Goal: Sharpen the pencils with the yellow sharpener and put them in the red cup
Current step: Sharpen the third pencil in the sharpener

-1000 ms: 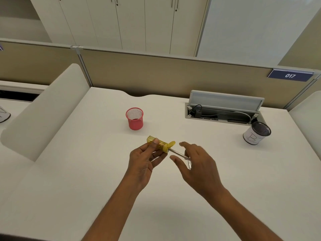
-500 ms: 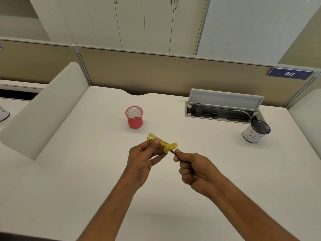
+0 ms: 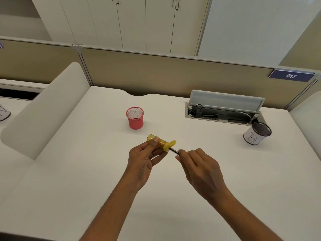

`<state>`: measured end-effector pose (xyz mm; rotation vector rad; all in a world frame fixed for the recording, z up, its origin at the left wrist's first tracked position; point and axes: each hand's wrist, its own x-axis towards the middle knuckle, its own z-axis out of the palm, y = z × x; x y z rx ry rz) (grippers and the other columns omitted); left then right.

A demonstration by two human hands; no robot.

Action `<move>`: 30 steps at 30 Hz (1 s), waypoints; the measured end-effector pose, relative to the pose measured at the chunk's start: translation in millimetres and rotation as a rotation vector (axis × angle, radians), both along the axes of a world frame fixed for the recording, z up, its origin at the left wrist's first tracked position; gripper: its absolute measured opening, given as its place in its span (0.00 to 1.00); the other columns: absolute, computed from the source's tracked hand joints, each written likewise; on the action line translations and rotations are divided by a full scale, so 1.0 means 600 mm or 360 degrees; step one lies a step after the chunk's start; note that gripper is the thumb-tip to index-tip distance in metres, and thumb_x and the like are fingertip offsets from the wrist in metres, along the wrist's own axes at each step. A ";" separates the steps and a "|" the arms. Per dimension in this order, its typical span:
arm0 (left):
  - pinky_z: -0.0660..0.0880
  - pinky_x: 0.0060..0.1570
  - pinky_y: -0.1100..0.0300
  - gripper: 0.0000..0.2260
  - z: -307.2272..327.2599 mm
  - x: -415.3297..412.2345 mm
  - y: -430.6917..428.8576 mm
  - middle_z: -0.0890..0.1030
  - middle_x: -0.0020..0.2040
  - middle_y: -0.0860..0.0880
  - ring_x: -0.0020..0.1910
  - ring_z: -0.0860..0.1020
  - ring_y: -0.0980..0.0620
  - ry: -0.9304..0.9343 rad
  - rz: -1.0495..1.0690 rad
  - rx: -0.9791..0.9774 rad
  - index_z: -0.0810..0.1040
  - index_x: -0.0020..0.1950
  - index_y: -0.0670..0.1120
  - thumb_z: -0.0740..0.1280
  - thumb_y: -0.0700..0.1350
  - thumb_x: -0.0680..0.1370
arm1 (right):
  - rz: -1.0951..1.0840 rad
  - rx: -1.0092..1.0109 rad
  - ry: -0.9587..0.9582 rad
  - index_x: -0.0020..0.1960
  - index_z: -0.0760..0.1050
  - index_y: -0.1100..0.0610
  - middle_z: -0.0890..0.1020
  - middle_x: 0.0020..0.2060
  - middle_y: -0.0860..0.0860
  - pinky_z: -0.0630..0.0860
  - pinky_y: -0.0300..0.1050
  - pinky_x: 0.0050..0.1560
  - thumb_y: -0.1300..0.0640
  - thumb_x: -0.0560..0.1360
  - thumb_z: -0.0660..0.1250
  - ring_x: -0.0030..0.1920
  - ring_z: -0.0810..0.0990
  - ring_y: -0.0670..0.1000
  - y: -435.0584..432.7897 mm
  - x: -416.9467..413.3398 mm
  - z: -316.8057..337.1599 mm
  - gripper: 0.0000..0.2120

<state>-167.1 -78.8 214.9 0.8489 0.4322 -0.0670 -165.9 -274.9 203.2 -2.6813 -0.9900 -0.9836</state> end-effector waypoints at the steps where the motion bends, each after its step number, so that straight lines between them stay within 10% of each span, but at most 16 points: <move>1: 0.84 0.48 0.52 0.13 -0.001 0.000 -0.002 0.86 0.52 0.35 0.49 0.86 0.42 0.0001 -0.0012 -0.0002 0.84 0.53 0.35 0.73 0.43 0.74 | 0.0001 0.0003 -0.0029 0.52 0.83 0.62 0.77 0.33 0.52 0.68 0.47 0.25 0.55 0.82 0.67 0.31 0.71 0.52 0.000 0.001 0.000 0.10; 6: 0.84 0.51 0.50 0.14 -0.006 0.001 -0.005 0.86 0.52 0.35 0.49 0.86 0.42 -0.0007 -0.0042 0.0024 0.84 0.53 0.35 0.73 0.44 0.74 | -0.0069 0.0541 0.0419 0.45 0.81 0.58 0.72 0.30 0.48 0.66 0.47 0.25 0.56 0.82 0.65 0.30 0.68 0.50 0.014 -0.001 -0.005 0.10; 15: 0.84 0.51 0.51 0.09 -0.006 0.001 -0.005 0.86 0.51 0.36 0.51 0.86 0.41 -0.0056 -0.0077 0.0092 0.87 0.47 0.39 0.72 0.44 0.75 | -0.0474 0.2122 0.2633 0.46 0.81 0.63 0.59 0.28 0.49 0.54 0.41 0.27 0.52 0.83 0.65 0.28 0.55 0.48 0.028 0.005 0.072 0.16; 25: 0.85 0.49 0.50 0.14 0.001 0.011 -0.001 0.86 0.51 0.35 0.48 0.87 0.42 -0.0008 0.0028 0.0028 0.84 0.52 0.35 0.73 0.44 0.72 | -0.0026 0.0151 0.0356 0.57 0.81 0.60 0.79 0.37 0.50 0.72 0.43 0.27 0.49 0.81 0.68 0.34 0.75 0.51 -0.005 0.005 0.018 0.14; 30: 0.84 0.48 0.51 0.15 -0.001 0.012 -0.006 0.86 0.51 0.35 0.48 0.87 0.42 -0.0014 -0.0007 0.0019 0.84 0.53 0.35 0.73 0.44 0.72 | 0.0015 0.0025 0.0080 0.46 0.82 0.60 0.71 0.28 0.50 0.62 0.44 0.24 0.55 0.82 0.66 0.27 0.66 0.52 -0.010 0.012 0.014 0.11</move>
